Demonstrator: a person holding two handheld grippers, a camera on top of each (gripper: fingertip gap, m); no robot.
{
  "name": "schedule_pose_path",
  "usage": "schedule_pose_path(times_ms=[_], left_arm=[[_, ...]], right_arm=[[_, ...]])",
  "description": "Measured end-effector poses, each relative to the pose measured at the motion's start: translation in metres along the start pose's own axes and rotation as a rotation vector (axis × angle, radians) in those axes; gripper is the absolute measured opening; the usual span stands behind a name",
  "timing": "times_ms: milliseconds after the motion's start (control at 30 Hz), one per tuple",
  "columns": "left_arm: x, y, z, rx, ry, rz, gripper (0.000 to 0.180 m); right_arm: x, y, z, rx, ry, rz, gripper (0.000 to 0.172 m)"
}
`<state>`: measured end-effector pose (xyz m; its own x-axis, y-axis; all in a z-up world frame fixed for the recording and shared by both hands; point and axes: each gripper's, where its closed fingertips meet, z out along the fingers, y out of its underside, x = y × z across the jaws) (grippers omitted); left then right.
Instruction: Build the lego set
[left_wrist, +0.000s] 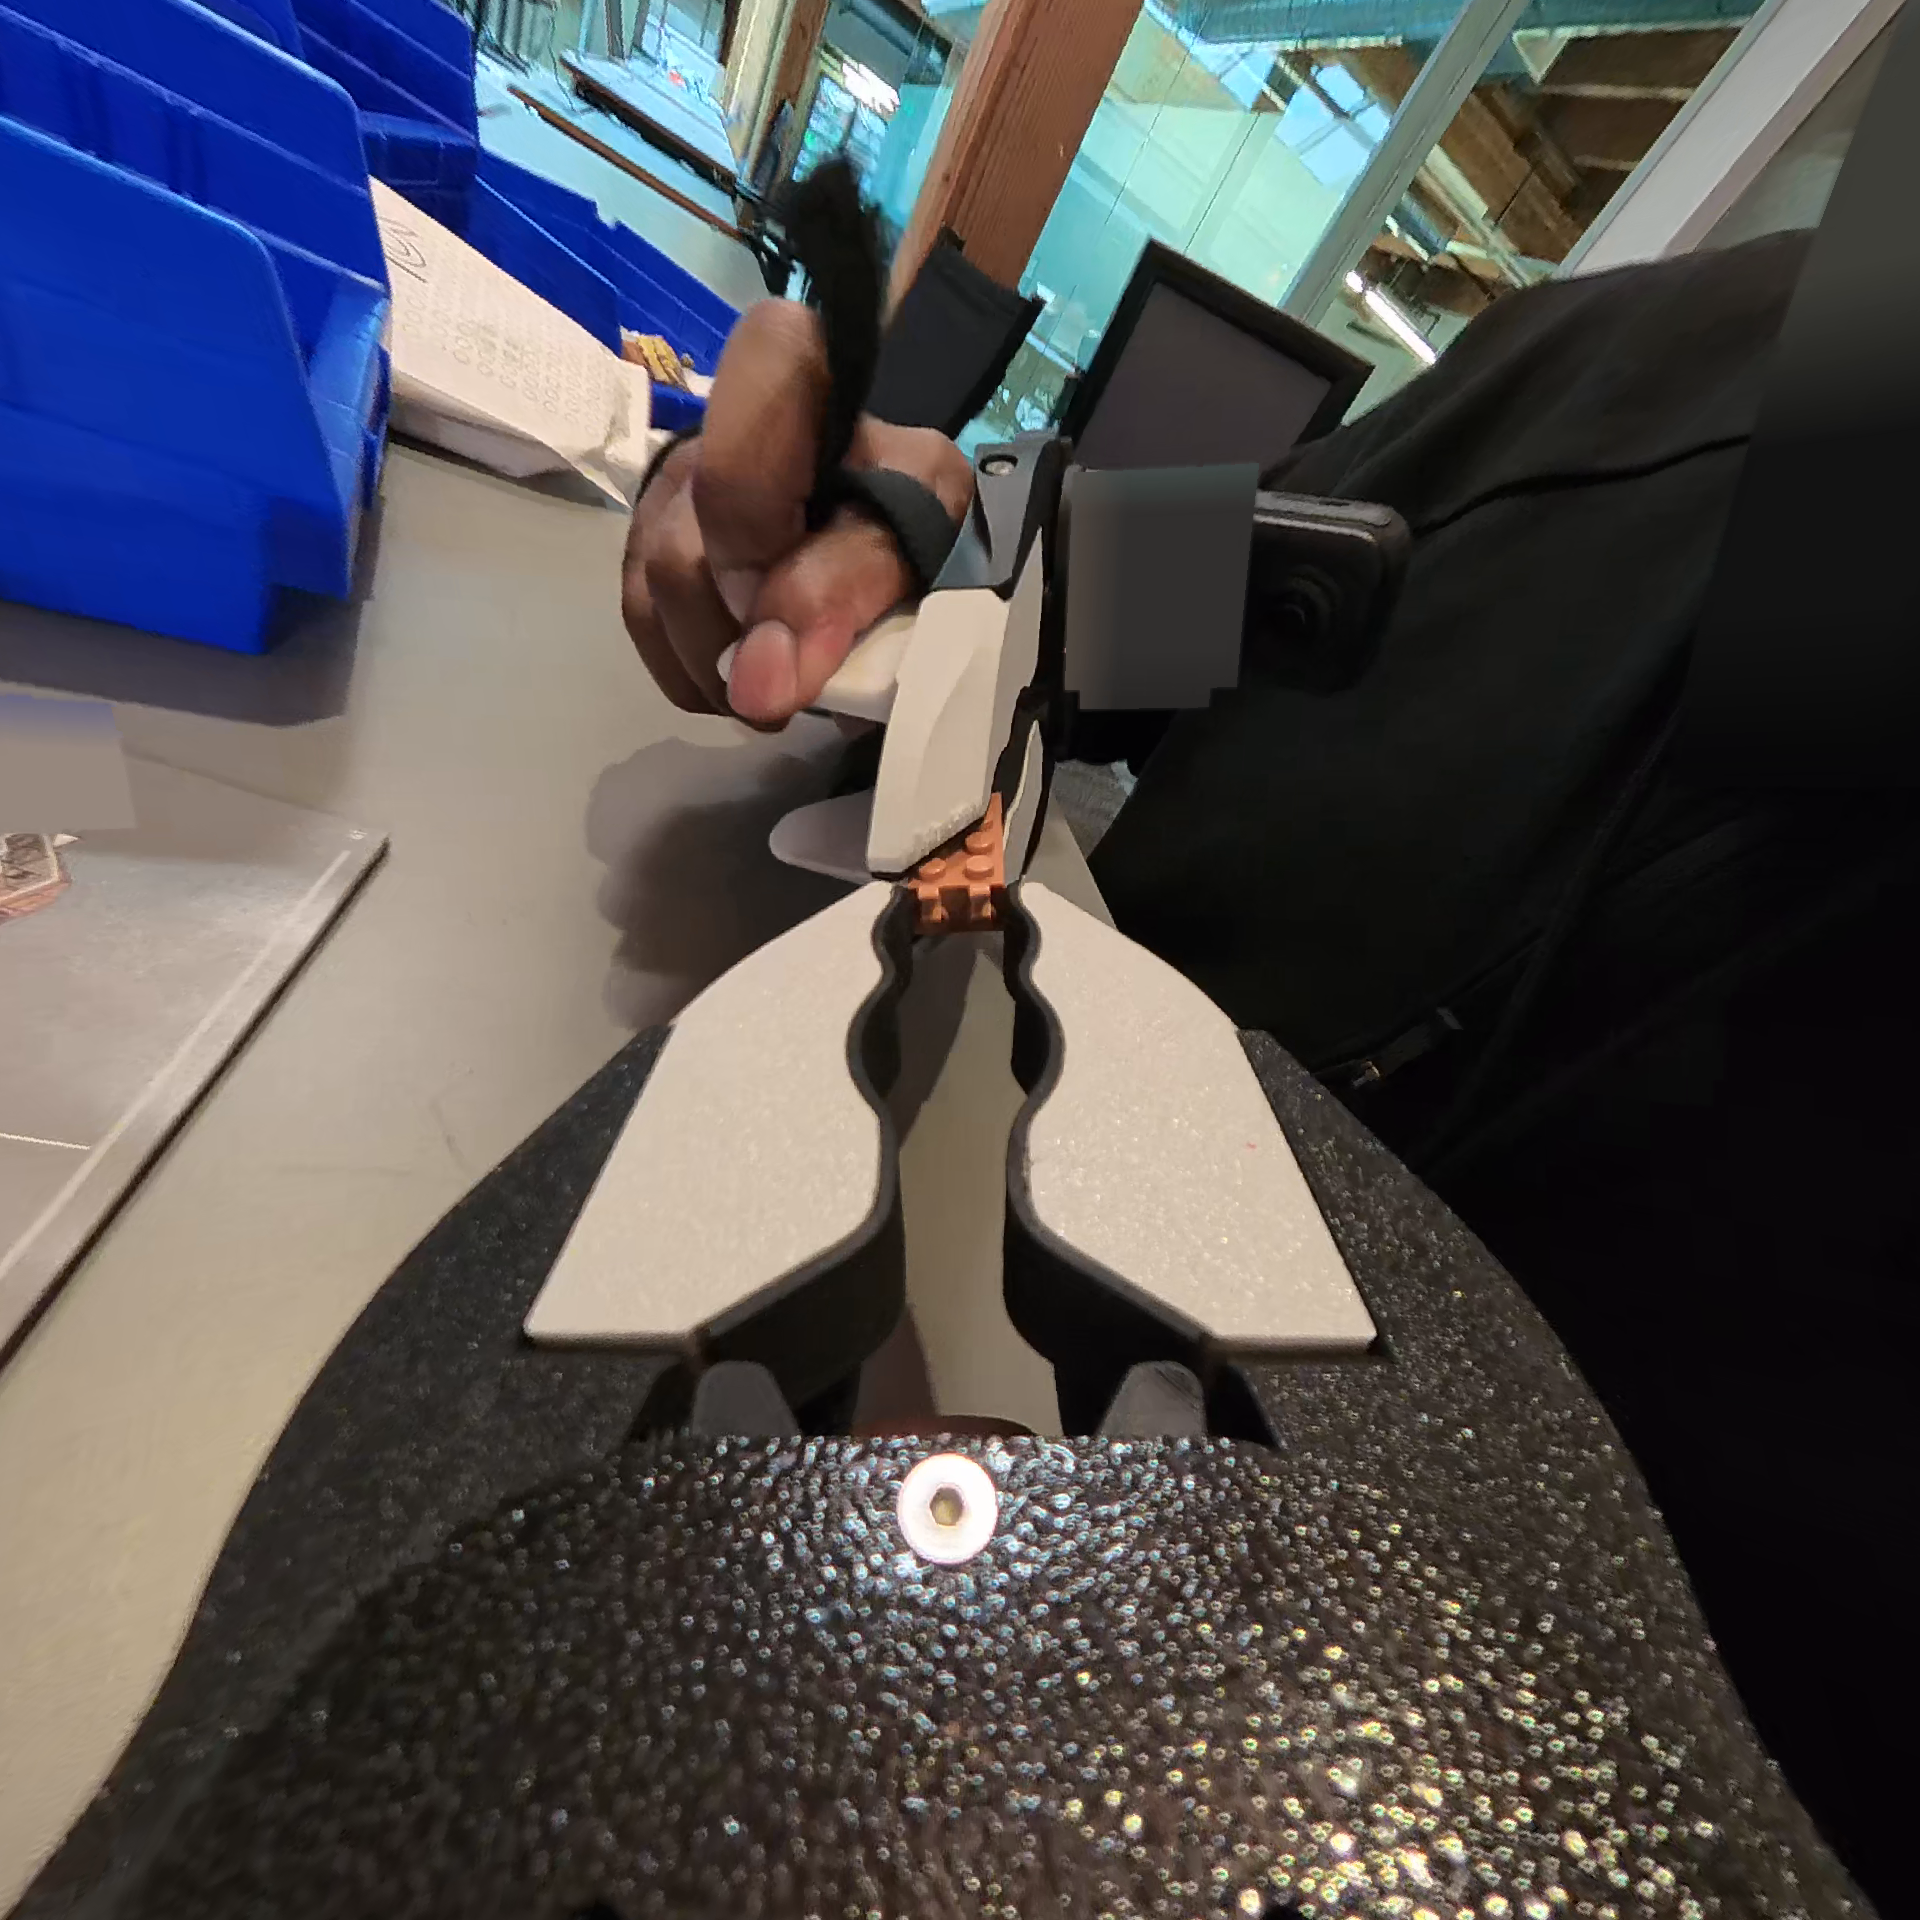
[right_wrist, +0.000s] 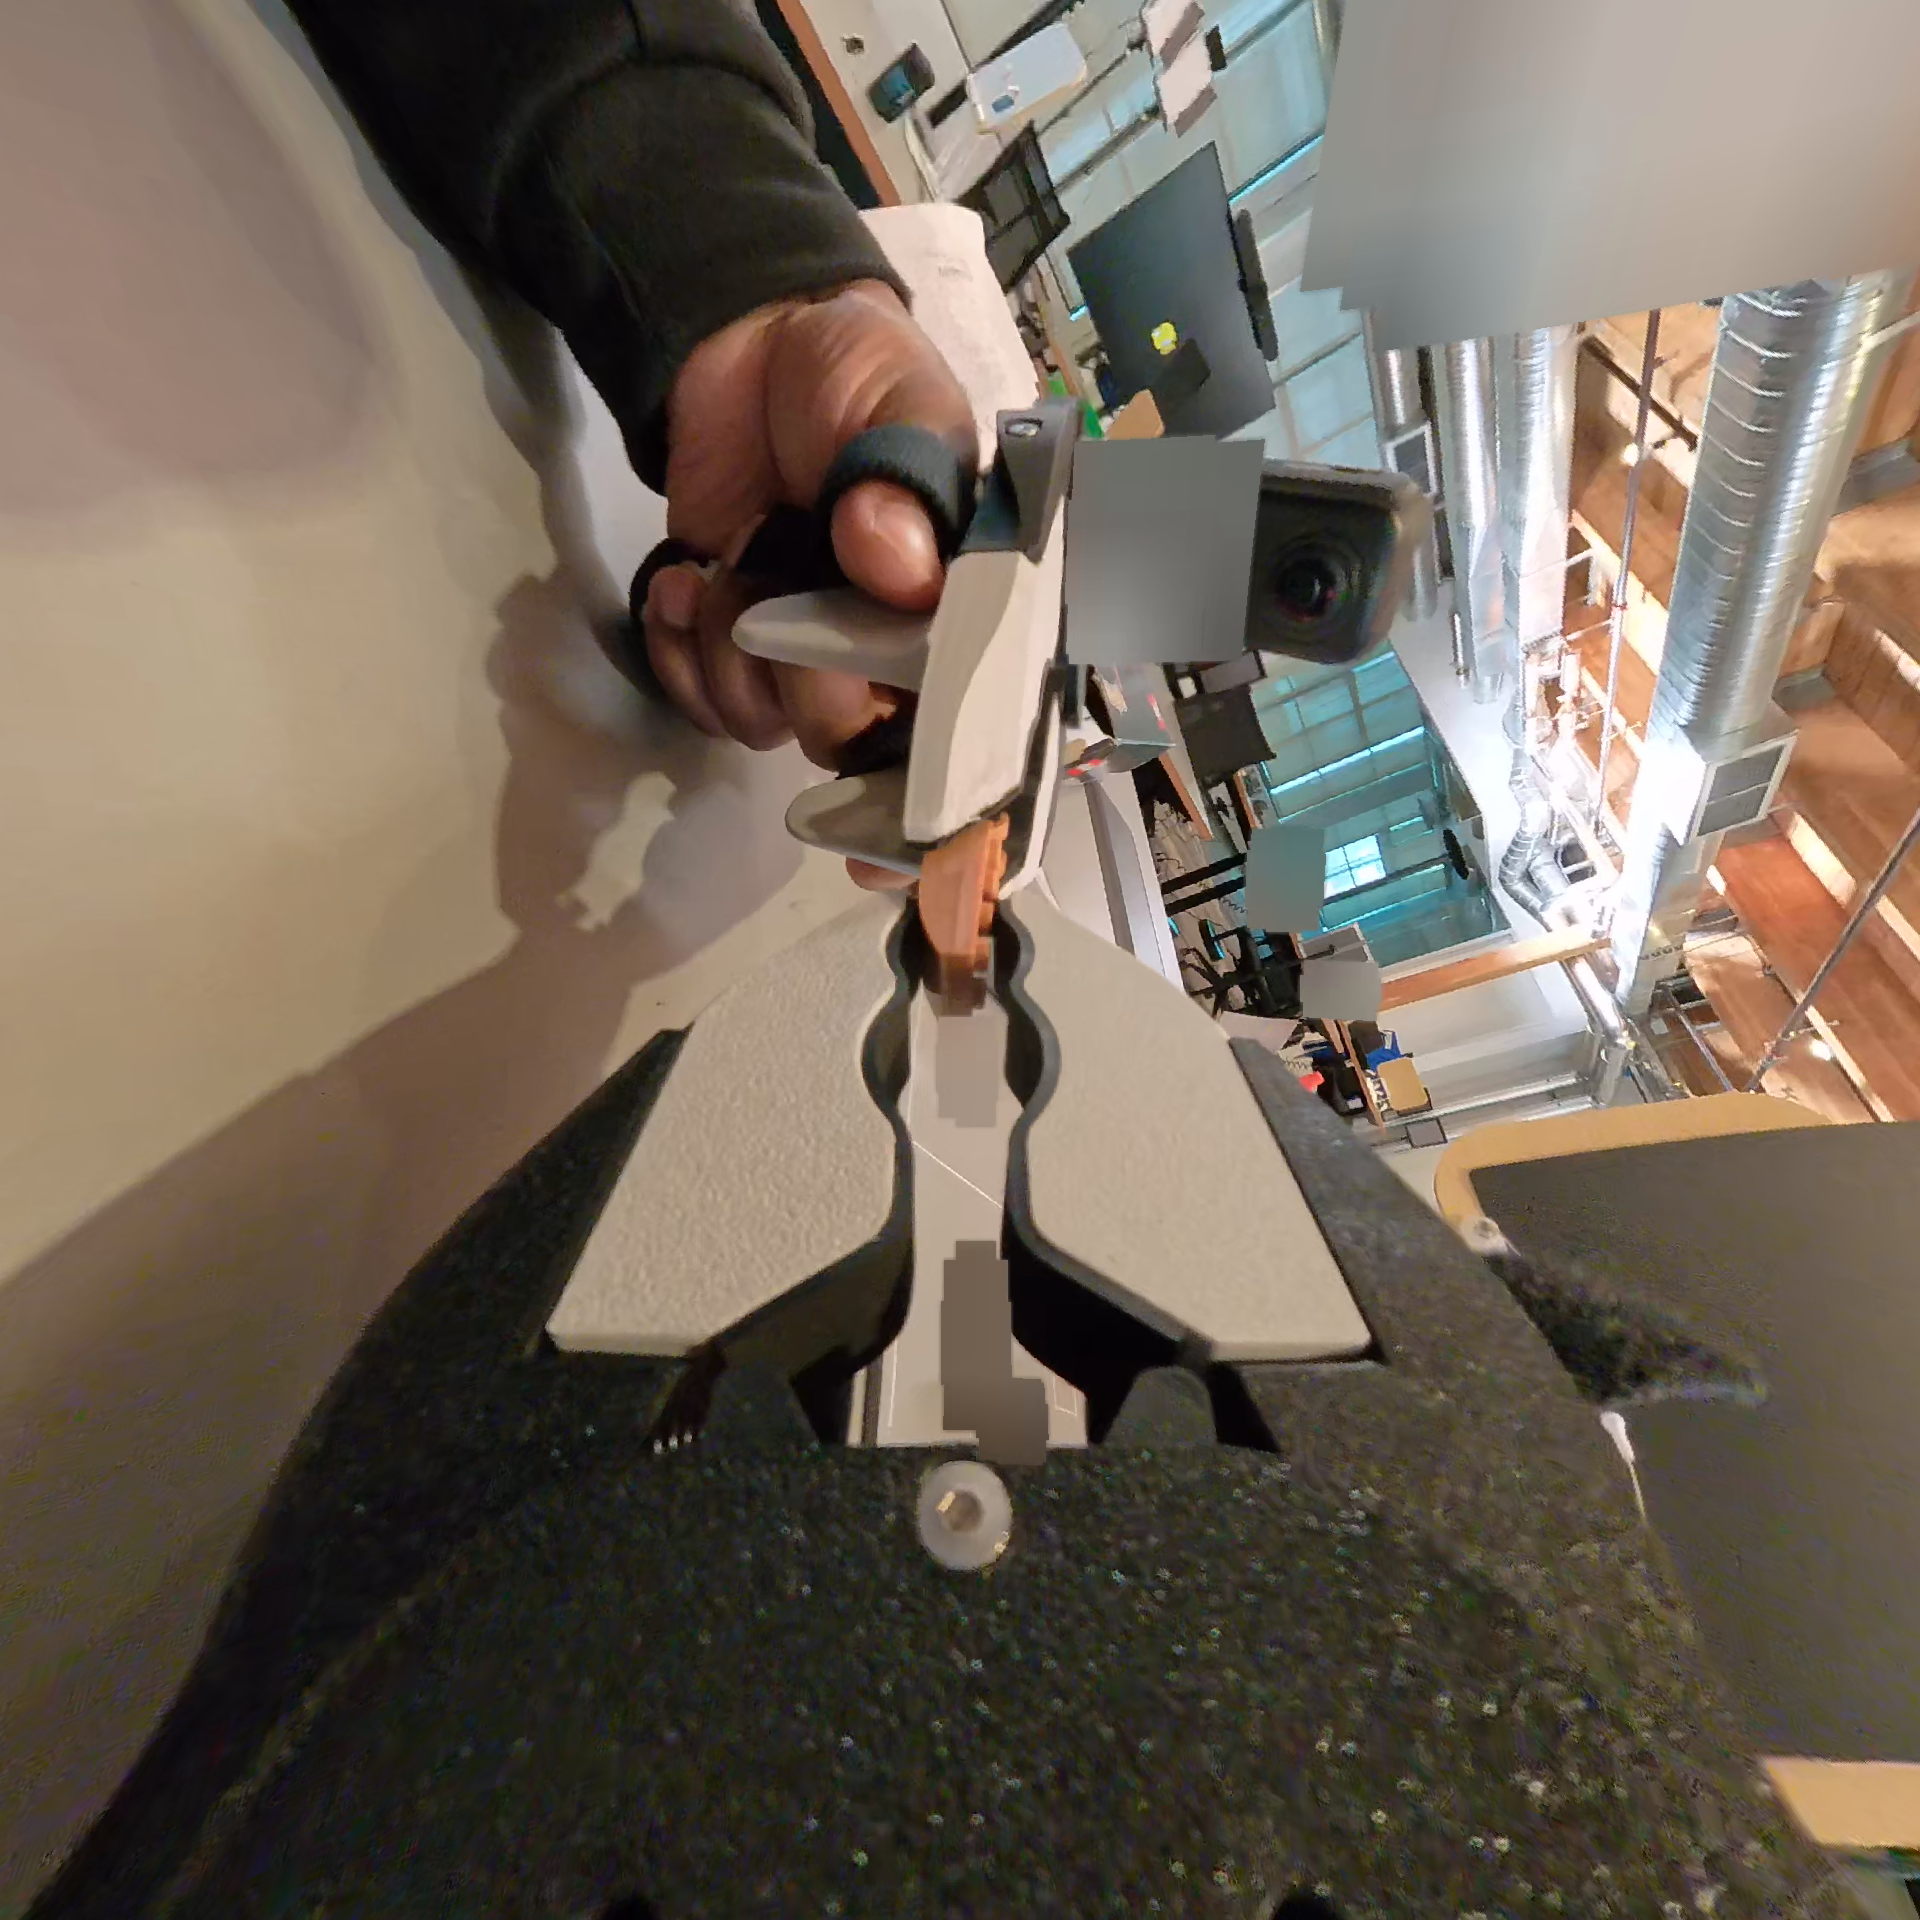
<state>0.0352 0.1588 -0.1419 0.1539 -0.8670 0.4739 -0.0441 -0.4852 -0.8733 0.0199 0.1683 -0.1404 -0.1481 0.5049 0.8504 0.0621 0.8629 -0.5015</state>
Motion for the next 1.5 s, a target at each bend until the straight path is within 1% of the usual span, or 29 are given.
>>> schedule_pose_path(times_ms=[67, 133, 167, 300, 500, 633, 733, 800, 867, 1233, 1367, 1433, 1500], left_arm=[[-0.003, -0.004, -0.002, 0.028, -0.017, 0.004, 0.016], [-0.004, -0.007, -0.005, 0.051, -0.023, 0.018, 0.016], [-0.005, -0.008, -0.007, 0.062, -0.036, 0.033, 0.016], [-0.012, -0.008, -0.012, 0.048, -0.098, 0.093, 0.016], [-0.010, -0.004, -0.009, 0.017, -0.079, 0.100, 0.016], [-0.003, -0.003, -0.005, 0.022, -0.022, 0.075, 0.015], [0.001, -0.004, -0.001, 0.033, 0.010, 0.048, 0.016], [0.002, -0.003, 0.001, 0.030, 0.014, 0.038, 0.016], [0.002, -0.003, 0.002, 0.030, 0.014, 0.030, 0.016], [0.003, 0.000, 0.004, 0.009, 0.022, -0.014, 0.016], [-0.001, -0.004, 0.001, 0.042, -0.004, -0.015, 0.016], [-0.004, -0.005, 0.000, 0.046, -0.028, 0.010, 0.016], [-0.008, -0.006, -0.004, 0.036, -0.083, 0.069, 0.016]], right_arm=[[0.004, 0.004, 0.001, -0.019, 0.033, 0.008, 0.014], [0.001, 0.010, 0.002, -0.048, 0.022, 0.005, 0.027], [0.002, 0.012, 0.001, -0.053, 0.031, 0.006, 0.031], [0.005, 0.015, -0.003, -0.038, 0.060, 0.011, 0.035], [0.001, 0.005, -0.004, 0.049, 0.054, 0.046, 0.035], [0.001, -0.001, -0.002, 0.088, 0.053, 0.068, 0.033], [-0.001, -0.005, -0.001, 0.097, 0.060, 0.051, 0.024], [0.003, -0.007, -0.001, 0.103, 0.079, 0.054, 0.015], [0.004, -0.007, -0.002, 0.105, 0.084, 0.053, 0.012], [-0.001, -0.006, -0.001, 0.114, 0.013, 0.071, 0.012], [0.004, -0.001, 0.001, 0.078, 0.058, 0.092, 0.012], [0.003, 0.002, 0.001, 0.066, 0.052, 0.118, 0.018], [0.003, 0.006, -0.002, 0.070, 0.028, 0.193, 0.024]])
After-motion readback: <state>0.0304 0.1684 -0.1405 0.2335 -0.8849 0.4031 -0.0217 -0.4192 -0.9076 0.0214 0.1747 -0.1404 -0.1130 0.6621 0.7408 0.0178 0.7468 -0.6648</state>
